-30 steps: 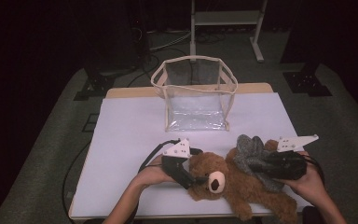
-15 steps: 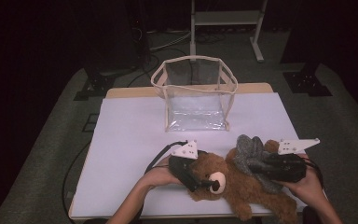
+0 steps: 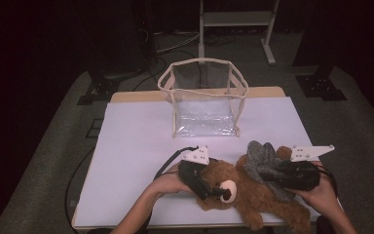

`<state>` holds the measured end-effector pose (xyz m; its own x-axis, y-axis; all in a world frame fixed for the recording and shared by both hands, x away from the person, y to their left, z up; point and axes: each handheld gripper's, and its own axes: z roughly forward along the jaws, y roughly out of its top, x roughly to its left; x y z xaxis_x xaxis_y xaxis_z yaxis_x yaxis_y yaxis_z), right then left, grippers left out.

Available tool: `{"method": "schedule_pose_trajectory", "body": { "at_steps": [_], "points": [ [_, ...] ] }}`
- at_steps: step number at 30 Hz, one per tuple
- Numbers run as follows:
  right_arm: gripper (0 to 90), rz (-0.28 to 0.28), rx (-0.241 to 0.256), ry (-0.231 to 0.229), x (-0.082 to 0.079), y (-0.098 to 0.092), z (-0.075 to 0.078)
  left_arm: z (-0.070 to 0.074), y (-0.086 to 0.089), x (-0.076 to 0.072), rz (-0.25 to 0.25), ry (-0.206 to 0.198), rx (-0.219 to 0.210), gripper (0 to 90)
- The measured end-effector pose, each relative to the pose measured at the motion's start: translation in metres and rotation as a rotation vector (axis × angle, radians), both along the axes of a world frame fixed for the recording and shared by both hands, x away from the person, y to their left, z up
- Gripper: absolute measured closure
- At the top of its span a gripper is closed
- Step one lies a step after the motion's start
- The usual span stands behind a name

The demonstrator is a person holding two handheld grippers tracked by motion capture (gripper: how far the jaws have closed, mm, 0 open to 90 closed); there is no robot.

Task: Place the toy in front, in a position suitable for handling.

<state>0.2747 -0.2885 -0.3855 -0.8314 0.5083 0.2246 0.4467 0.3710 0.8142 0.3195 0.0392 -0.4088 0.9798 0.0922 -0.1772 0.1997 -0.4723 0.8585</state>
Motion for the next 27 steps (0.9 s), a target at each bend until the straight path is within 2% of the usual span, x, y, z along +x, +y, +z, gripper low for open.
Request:
{"method": "schedule_pose_trajectory", "body": {
  "at_steps": [7, 12, 15, 16, 21, 24, 26, 27],
  "points": [
    [75.8, 0.0, 0.003, -0.004, -0.001, -0.001, 0.0, 0.001, -0.002, -0.001, 0.012, -0.006, 0.008, 0.0],
    [75.8, -0.004, 0.001, -0.005, -0.001, 0.0, 0.0, -0.001, -0.002, 0.001, 0.011, 0.007, -0.001, 0.0],
    [75.7, -0.006, 0.001, -0.005, 0.0, 0.0, 0.0, -0.001, -0.004, 0.001, 0.013, 0.008, 0.009, 0.0],
    [75.7, -0.007, 0.0, -0.007, 0.0, 0.0, 0.0, 0.001, -0.003, 0.001, 0.012, 0.007, 0.016, 1.5],
    [75.5, -0.026, 0.002, -0.013, 0.002, -0.001, 0.001, 0.011, 0.004, 0.006, 0.006, -0.033, 0.052, 23.9],
    [75.4, -0.037, 0.002, -0.014, 0.005, 0.0, 0.003, 0.015, 0.006, 0.011, -0.004, -0.038, 0.068, 27.3],
    [75.4, -0.04, -0.002, -0.013, 0.006, 0.001, 0.004, 0.016, 0.008, 0.014, -0.02, -0.04, 0.067, 27.4],
    [75.5, -0.04, 0.002, -0.011, 0.007, 0.001, 0.004, 0.017, 0.01, 0.015, -0.013, -0.04, 0.057, 27.4]
  ]
}}
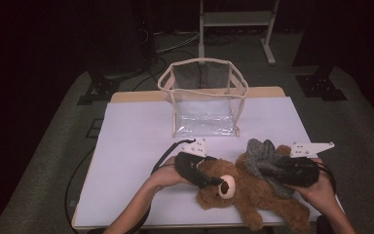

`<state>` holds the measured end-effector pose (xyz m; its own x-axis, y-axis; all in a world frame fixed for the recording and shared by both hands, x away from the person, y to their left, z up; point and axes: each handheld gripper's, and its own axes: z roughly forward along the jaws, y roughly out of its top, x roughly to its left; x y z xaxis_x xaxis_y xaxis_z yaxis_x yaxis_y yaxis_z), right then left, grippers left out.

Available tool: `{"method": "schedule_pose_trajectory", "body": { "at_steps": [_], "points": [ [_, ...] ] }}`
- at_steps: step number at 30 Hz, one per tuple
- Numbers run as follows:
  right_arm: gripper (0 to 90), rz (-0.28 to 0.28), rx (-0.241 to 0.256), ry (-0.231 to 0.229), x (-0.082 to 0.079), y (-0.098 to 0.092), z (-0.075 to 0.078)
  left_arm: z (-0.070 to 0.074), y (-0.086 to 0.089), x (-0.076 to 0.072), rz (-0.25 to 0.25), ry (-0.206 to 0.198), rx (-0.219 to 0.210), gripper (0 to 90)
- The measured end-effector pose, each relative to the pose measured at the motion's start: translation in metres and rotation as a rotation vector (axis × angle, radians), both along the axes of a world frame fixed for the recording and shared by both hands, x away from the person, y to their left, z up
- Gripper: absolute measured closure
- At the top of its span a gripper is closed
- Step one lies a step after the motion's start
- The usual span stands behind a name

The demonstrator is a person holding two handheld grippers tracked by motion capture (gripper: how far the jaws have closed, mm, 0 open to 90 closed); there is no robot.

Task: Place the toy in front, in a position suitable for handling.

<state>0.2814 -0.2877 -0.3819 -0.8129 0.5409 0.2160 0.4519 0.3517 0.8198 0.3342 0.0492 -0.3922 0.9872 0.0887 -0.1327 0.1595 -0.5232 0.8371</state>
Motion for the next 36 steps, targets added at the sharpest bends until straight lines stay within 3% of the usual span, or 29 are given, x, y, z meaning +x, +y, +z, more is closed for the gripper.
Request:
{"method": "schedule_pose_trajectory", "body": {
  "at_steps": [3, 6, 12, 16, 18, 20, 24, 28, 32, 36],
  "points": [
    [75.5, 0.004, 0.011, 0.012, 0.0, -0.002, -0.001, 0.003, 0.011, 0.003, 0.018, 0.003, -0.022, 24.0],
    [75.5, 0.011, 0.012, 0.017, -0.001, -0.003, -0.002, 0.0, 0.017, 0.001, 0.048, -0.002, 0.017, 12.5],
    [75.5, 0.015, -0.001, 0.008, -0.003, -0.002, -0.002, -0.024, 0.01, -0.005, 0.003, 0.037, 0.073, 2.9],
    [75.5, 0.012, 0.001, 0.005, -0.004, -0.002, -0.003, -0.031, 0.003, -0.004, -0.012, 0.048, 0.064, 1.2],
    [75.5, 0.008, 0.002, 0.006, -0.003, -0.002, -0.003, -0.027, 0.004, -0.003, -0.019, 0.027, 0.057, 11.5],
    [75.5, 0.003, 0.004, 0.011, -0.001, -0.003, -0.002, -0.022, 0.006, -0.004, -0.011, -0.023, 0.064, 23.9],
    [75.5, -0.015, -0.001, 0.004, 0.005, -0.002, 0.001, -0.007, 0.012, 0.005, 0.016, -0.099, 0.099, 36.4],
    [75.6, -0.012, 0.004, 0.002, 0.018, 0.007, 0.004, 0.003, 0.018, 0.016, 0.031, -0.131, 0.127, 38.7],
    [75.6, 0.006, 0.014, 0.009, 0.035, 0.022, 0.002, 0.004, 0.037, 0.025, 0.066, -0.124, 0.141, 38.7],
    [75.7, 0.053, 0.01, 0.012, 0.044, 0.043, 0.001, -0.006, 0.055, 0.015, 0.081, -0.105, 0.125, 36.7]
  ]
}}
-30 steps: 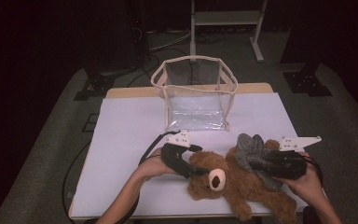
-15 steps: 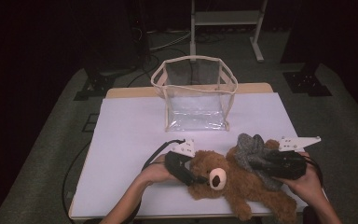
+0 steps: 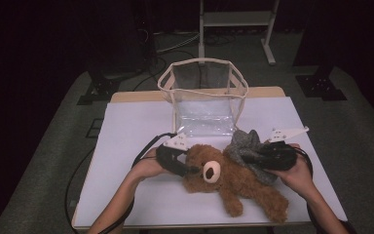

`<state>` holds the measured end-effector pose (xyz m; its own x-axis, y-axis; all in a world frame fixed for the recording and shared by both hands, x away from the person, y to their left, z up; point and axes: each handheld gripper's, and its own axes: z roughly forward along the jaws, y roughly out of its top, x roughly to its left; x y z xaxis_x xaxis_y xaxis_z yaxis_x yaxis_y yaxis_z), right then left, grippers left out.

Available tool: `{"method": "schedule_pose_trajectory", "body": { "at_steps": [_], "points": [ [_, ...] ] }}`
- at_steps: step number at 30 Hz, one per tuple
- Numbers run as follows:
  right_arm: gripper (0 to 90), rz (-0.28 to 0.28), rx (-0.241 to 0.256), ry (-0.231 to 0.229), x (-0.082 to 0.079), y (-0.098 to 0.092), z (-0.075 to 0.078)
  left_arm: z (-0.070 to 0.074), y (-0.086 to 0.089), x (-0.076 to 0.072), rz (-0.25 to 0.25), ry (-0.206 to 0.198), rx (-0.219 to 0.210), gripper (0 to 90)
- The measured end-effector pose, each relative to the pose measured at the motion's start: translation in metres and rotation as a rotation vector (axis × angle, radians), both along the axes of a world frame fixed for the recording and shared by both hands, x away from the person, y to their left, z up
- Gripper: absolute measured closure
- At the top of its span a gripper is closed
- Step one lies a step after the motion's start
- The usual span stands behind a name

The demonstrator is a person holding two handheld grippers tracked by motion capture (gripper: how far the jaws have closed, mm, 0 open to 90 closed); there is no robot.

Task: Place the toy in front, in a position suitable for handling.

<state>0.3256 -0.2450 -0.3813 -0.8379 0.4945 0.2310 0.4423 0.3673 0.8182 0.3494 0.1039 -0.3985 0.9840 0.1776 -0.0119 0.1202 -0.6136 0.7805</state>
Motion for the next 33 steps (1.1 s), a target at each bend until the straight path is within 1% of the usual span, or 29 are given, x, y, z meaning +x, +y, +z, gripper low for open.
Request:
{"method": "schedule_pose_trajectory", "body": {
  "at_steps": [1, 2, 3, 5, 6, 7, 8, 9, 11, 12, 13, 14, 15, 16, 18, 19, 20, 21, 23, 24, 25, 26, 28, 29, 30, 31, 33],
  "points": [
    [75.7, 0.01, -0.001, 0.001, -0.001, 0.003, -0.001, -0.004, 0.005, -0.005, 0.009, 0.011, -0.026, 35.2],
    [75.8, 0.025, -0.009, -0.001, -0.004, 0.007, -0.002, -0.006, 0.008, -0.007, 0.009, 0.016, -0.04, 33.1],
    [75.9, 0.031, -0.013, -0.006, -0.006, 0.008, -0.002, -0.008, 0.012, -0.008, 0.009, 0.034, -0.068, 29.6],
    [76.2, 0.041, -0.028, -0.018, -0.015, 0.009, -0.002, -0.008, 0.017, -0.008, 0.028, 0.063, -0.127, 22.6],
    [76.3, 0.044, -0.033, -0.022, -0.019, 0.009, -0.003, -0.007, 0.017, -0.007, 0.031, 0.092, -0.163, 18.3],
    [76.5, 0.048, -0.034, -0.025, -0.024, 0.008, -0.004, -0.005, 0.016, -0.006, 0.033, 0.106, -0.188, 15.8],
    [76.6, 0.052, -0.03, -0.027, -0.03, 0.008, -0.005, -0.003, 0.013, -0.006, 0.038, 0.108, -0.201, 12.4],
    [76.7, 0.055, -0.032, -0.033, -0.035, 0.008, -0.005, -0.001, 0.008, -0.005, 0.041, 0.121, -0.205, 8.8],
    [76.7, 0.053, -0.036, -0.049, -0.043, 0.009, -0.006, 0.001, -0.001, -0.002, 0.039, 0.141, -0.214, 7.5],
    [76.7, 0.052, -0.038, -0.055, -0.046, 0.009, -0.006, 0.001, -0.006, -0.002, 0.029, 0.154, -0.205, 7.5],
    [76.6, 0.052, -0.045, -0.062, -0.048, 0.01, -0.005, 0.0, -0.01, -0.002, 0.015, 0.159, -0.184, 7.6],
    [76.6, 0.05, -0.048, -0.066, -0.049, 0.01, -0.005, -0.003, -0.015, -0.004, -0.01, 0.157, -0.155, 10.6],
    [76.5, 0.052, -0.046, -0.064, -0.05, 0.009, -0.004, -0.004, -0.016, -0.005, -0.022, 0.157, -0.163, 12.7],
    [76.4, 0.055, -0.045, -0.065, -0.05, 0.007, -0.002, -0.005, -0.016, -0.007, -0.02, 0.153, -0.169, 15.4],
    [76.1, 0.039, -0.022, -0.081, -0.05, -0.001, 0.006, -0.005, -0.012, -0.009, -0.025, 0.145, -0.164, 20.7],
    [76.0, 0.027, -0.011, -0.085, -0.048, -0.008, 0.011, -0.005, -0.01, -0.01, -0.033, 0.135, -0.16, 21.7],
    [76.0, 0.0, -0.013, -0.1, -0.046, -0.014, 0.015, -0.004, -0.01, -0.011, -0.038, 0.13, -0.155, 22.6],
    [76.1, -0.026, -0.014, -0.112, -0.044, -0.02, 0.019, -0.003, -0.009, -0.014, -0.046, 0.113, -0.146, 22.9],
    [76.1, -0.076, 0.014, -0.11, -0.036, -0.035, 0.027, 0.0, -0.01, -0.018, -0.053, 0.089, -0.127, 22.9],
    [76.1, -0.087, 0.011, -0.108, -0.033, -0.037, 0.029, 0.001, -0.011, -0.019, -0.051, 0.085, -0.124, 22.8],
    [76.0, -0.089, 0.0, -0.102, -0.032, -0.037, 0.028, 0.002, -0.011, -0.021, -0.05, 0.076, -0.118, 22.6],
    [76.0, -0.078, -0.02, -0.09, -0.03, -0.033, 0.024, 0.002, -0.011, -0.022, -0.048, 0.071, -0.114, 22.2],
    [75.9, -0.035, -0.067, -0.053, -0.031, -0.019, 0.01, 0.001, -0.011, -0.024, -0.042, 0.069, -0.111, 20.2],
    [76.0, -0.023, -0.074, -0.042, -0.032, -0.012, 0.003, 0.0, -0.01, -0.025, -0.036, 0.067, -0.113, 18.1],
    [76.3, -0.013, -0.063, -0.027, -0.033, -0.009, -0.001, -0.001, -0.01, -0.025, -0.027, 0.066, -0.117, 15.4],
    [76.6, -0.009, -0.052, -0.026, -0.034, -0.01, -0.003, -0.002, -0.01, -0.024, -0.014, 0.076, -0.118, 11.8],
    [76.7, -0.004, -0.041, -0.025, -0.037, -0.013, -0.003, -0.004, -0.013, -0.022, 0.011, 0.112, -0.105, 4.4]
  ]
}}
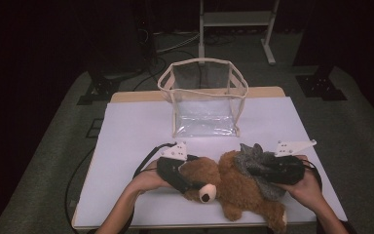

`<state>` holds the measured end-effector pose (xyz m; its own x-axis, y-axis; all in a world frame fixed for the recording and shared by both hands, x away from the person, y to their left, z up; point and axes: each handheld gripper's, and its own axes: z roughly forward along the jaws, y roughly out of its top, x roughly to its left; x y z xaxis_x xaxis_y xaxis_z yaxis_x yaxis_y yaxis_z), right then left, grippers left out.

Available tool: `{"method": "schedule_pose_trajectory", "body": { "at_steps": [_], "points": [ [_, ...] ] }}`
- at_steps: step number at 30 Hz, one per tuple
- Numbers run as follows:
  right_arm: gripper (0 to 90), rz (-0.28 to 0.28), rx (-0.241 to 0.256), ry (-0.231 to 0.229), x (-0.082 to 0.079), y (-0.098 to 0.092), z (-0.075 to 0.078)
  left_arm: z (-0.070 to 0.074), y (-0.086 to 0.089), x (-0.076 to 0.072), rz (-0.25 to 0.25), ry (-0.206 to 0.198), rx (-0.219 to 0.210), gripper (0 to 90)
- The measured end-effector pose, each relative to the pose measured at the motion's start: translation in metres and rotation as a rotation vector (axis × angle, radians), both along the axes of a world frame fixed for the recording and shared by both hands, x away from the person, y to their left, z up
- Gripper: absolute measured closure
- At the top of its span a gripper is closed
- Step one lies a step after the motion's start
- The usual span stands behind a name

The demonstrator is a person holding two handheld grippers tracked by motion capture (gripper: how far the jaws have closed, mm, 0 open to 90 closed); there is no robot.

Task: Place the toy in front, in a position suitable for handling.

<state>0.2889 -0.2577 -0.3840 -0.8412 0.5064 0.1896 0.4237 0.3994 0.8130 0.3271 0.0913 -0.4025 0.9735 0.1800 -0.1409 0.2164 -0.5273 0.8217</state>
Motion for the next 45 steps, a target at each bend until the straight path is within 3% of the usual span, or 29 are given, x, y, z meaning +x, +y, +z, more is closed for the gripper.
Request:
{"method": "schedule_pose_trajectory", "body": {
  "at_steps": [1, 6, 12, 15, 18, 25, 29, 33, 36, 41, 45],
  "points": [
    [76.8, 0.006, 0.004, 0.001, -0.002, -0.001, 0.0, -0.001, -0.002, 0.001, 0.002, 0.026, 0.008, 1.2],
    [77.3, 0.018, -0.001, -0.02, -0.013, 0.0, -0.002, 0.0, -0.01, 0.003, 0.002, 0.069, -0.005, 0.9],
    [77.2, 0.029, 0.003, -0.027, -0.019, -0.002, -0.003, -0.003, -0.026, 0.004, -0.036, 0.074, 0.018, 2.8],
    [76.9, 0.007, 0.023, -0.019, -0.016, -0.005, -0.004, 0.003, -0.026, 0.005, -0.026, 0.003, 0.037, 29.1],
    [76.5, -0.017, 0.039, -0.015, -0.007, -0.009, -0.001, 0.013, -0.025, 0.01, -0.015, -0.07, 0.077, 40.9],
    [76.5, -0.018, 0.036, -0.003, 0.045, 0.003, 0.011, 0.035, -0.02, 0.041, 0.04, -0.184, 0.155, 45.7],
    [76.5, -0.016, 0.028, 0.007, 0.075, 0.013, 0.016, 0.041, -0.008, 0.057, 0.079, -0.214, 0.172, 45.4],
    [76.4, 0.011, 0.012, 0.026, 0.091, 0.026, 0.013, 0.038, 0.003, 0.052, 0.08, -0.209, 0.151, 42.8],
    [76.5, 0.067, 0.008, 0.053, 0.086, 0.033, 0.003, 0.032, 0.011, 0.041, 0.063, -0.21, 0.143, 36.7],
    [77.0, 0.108, -0.003, -0.007, 0.05, 0.036, -0.001, 0.029, 0.028, 0.019, 0.048, -0.164, 0.052, 10.6],
    [77.0, 0.122, -0.025, -0.05, 0.024, 0.036, 0.001, 0.023, 0.039, 0.013, 0.102, -0.187, -0.009, 12.4]
  ]
}}
